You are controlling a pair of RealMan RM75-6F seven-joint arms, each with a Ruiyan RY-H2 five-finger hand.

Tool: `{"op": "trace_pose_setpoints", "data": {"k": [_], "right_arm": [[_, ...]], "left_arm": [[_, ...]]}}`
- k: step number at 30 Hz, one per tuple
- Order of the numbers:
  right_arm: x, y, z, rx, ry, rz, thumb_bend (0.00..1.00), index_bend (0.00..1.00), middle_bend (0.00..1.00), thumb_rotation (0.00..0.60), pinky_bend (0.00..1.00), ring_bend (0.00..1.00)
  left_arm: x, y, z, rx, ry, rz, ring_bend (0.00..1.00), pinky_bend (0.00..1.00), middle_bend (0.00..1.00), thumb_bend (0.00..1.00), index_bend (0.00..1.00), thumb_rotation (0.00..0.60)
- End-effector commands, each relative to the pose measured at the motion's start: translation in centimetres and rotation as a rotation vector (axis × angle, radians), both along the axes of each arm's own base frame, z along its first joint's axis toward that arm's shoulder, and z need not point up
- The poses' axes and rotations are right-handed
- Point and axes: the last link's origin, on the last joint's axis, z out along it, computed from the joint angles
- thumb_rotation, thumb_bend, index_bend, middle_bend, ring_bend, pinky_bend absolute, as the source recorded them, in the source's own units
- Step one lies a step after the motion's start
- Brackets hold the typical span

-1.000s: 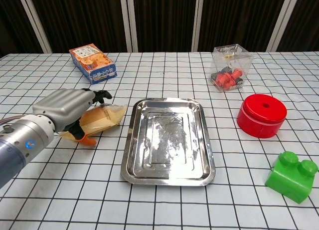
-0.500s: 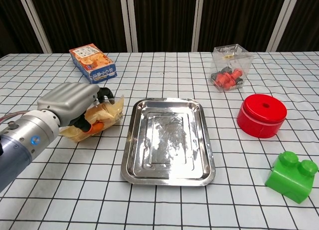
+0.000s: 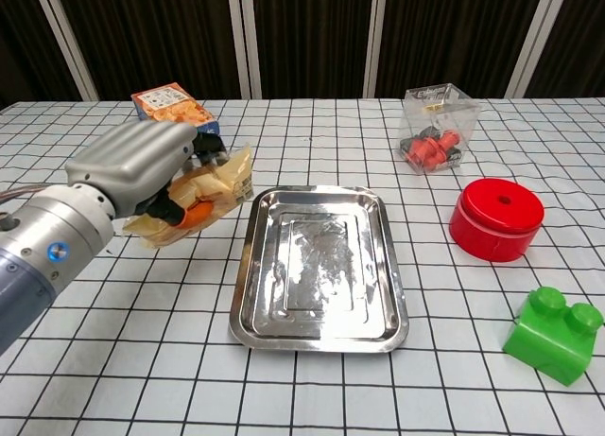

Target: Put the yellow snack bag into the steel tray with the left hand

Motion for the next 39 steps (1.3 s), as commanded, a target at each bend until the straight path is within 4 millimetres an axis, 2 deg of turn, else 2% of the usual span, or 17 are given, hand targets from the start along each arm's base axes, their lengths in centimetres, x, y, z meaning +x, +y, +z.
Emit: {"op": "trace_pose_setpoints", "data": {"k": [1,6,9,11,13,15,17,19,22,26,28,31,35,39], "right_arm": [[0.0,0.0,0.0,0.002,-0.002,0.001,0.3,0.0,0.0,0.6,0.0,0.0],[-0.2,-0.1,0.4,-0.009,-0.013,-0.003,0.3,0.0,0.0,0.6,0.0,0.0],[-0.4,-0.1,0.7,-0.021,-0.018,-0.008,0.3,0.0,0.0,0.6,0.0,0.0],[-0.5,-0.2,0.9,-0.025,-0.02,-0.011,0.3,0.0,0.0,0.6,0.0,0.0],[-0.7,-0.2,1.0,-0.026,-0.022,-0.018,0.3,0.0,0.0,0.6,0.0,0.0],[-0.7,-0.2,1.1,-0.031,-0.022,-0.023,0.3,0.0,0.0,0.6,0.0,0.0],[-0.8,-0.1,1.2,-0.036,-0.022,-0.023,0.3,0.0,0.0,0.6,0.0,0.0],[-0.7,0.0,1.2,-0.04,-0.021,-0.023,0.3,0.0,0.0,0.6,0.0,0.0],[-0.7,0.1,1.2,-0.042,-0.021,-0.026,0.3,0.0,0.0,0.6,0.0,0.0],[-0.6,0.1,1.1,-0.043,-0.014,-0.022,0.3,0.0,0.0,0.6,0.0,0.0],[-0.5,0.2,0.9,-0.037,-0.011,-0.02,0.3,0.0,0.0,0.6,0.0,0.0],[-0.1,0.6,0.7,-0.03,-0.01,-0.012,0.3,0.0,0.0,0.6,0.0,0.0],[0.6,1.3,0.6,-0.035,-0.006,0.019,0.3,0.0,0.0,0.6,0.0,0.0],[0.9,1.8,0.6,-0.044,0.008,0.039,0.3,0.0,0.0,0.6,0.0,0.0]], "left_arm": [[2.8,0.2,-0.1,-0.007,-0.022,-0.058,0.39,0.5,0.47,0.58,0.37,0.6],[6.8,0.5,-2.7,-0.043,0.018,-0.144,0.39,0.5,0.47,0.52,0.36,0.6],[8.2,0.4,-4.7,-0.068,0.055,-0.163,0.38,0.49,0.46,0.48,0.35,0.6],[8.7,0.3,-5.8,-0.084,0.065,-0.166,0.35,0.45,0.42,0.43,0.32,0.6],[8.6,0.2,-6.6,-0.099,0.083,-0.161,0.27,0.34,0.34,0.35,0.25,0.6],[8.2,0.3,-7.2,-0.104,0.136,-0.164,0.16,0.25,0.23,0.26,0.12,0.6],[7.9,0.5,-7.3,-0.106,0.178,-0.166,0.04,0.18,0.07,0.16,0.01,0.6],[7.8,0.5,-7.2,-0.13,0.177,-0.155,0.0,0.16,0.01,0.13,0.0,0.6],[7.8,0.0,-6.3,-0.203,0.113,-0.166,0.0,0.16,0.0,0.08,0.0,0.6],[7.2,-1.1,-2.8,-0.22,0.011,-0.213,0.0,0.14,0.0,0.07,0.0,0.567],[6.2,-1.8,-0.5,-0.219,-0.025,-0.211,0.0,0.14,0.0,0.07,0.0,0.555],[3.1,-3.9,3.5,-0.233,0.003,-0.179,0.0,0.14,0.0,0.07,0.0,0.556],[-3.7,-7.7,7.8,-0.256,0.088,-0.022,0.0,0.11,0.0,0.06,0.0,0.555],[-10.4,-11.8,11.3,-0.151,0.184,0.072,0.0,0.08,0.0,0.06,0.0,0.556]]}}
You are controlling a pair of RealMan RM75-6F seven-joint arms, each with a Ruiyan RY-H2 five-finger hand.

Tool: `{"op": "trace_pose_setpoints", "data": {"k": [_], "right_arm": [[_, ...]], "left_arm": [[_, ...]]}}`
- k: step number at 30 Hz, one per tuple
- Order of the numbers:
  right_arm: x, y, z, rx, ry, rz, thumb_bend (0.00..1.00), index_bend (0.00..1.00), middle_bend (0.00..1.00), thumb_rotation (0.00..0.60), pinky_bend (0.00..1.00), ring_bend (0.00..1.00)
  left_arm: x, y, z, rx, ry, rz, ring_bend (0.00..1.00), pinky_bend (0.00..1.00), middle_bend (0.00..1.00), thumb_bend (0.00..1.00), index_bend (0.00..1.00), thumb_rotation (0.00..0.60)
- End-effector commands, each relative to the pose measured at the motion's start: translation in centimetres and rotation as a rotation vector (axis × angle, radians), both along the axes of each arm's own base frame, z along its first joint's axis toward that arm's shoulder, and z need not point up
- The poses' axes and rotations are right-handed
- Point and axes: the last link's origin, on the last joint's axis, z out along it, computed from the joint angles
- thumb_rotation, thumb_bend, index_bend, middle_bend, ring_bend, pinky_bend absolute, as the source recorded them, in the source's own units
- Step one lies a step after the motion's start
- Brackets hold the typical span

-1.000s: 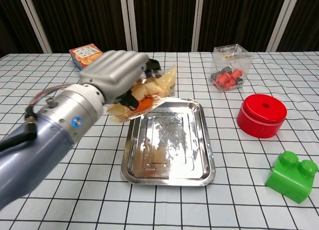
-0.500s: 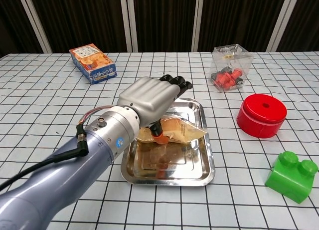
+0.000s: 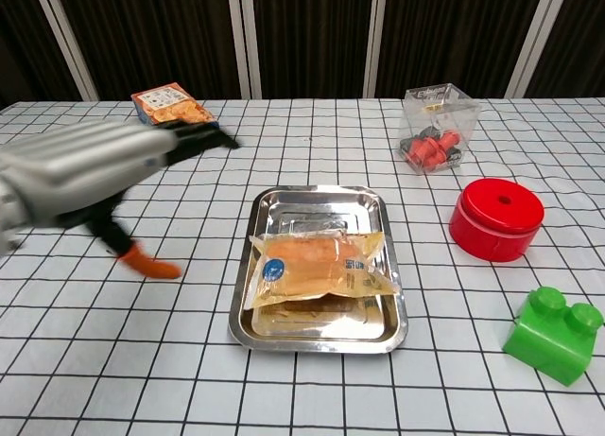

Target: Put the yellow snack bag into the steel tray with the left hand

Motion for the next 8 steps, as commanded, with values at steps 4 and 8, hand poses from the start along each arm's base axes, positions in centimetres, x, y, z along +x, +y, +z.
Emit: {"op": "trace_pose_setpoints", "data": {"k": [4,8], "right_arm": [[0.4,1.1,-0.4,-0.01,-0.004,-0.008,0.3,0.0,0.0,0.6,0.0,0.0],[1.7,2.4,-0.8,-0.036,0.019,0.047,0.3,0.0,0.0,0.6,0.0,0.0]], "left_arm": [[-13.2,-9.5,6.9,0.223,0.133,0.177,0.0,0.03,0.0,0.05,0.0,0.555],[-14.2,-10.0,7.8,0.26,0.092,0.189,0.0,0.03,0.0,0.05,0.0,0.557]]}}
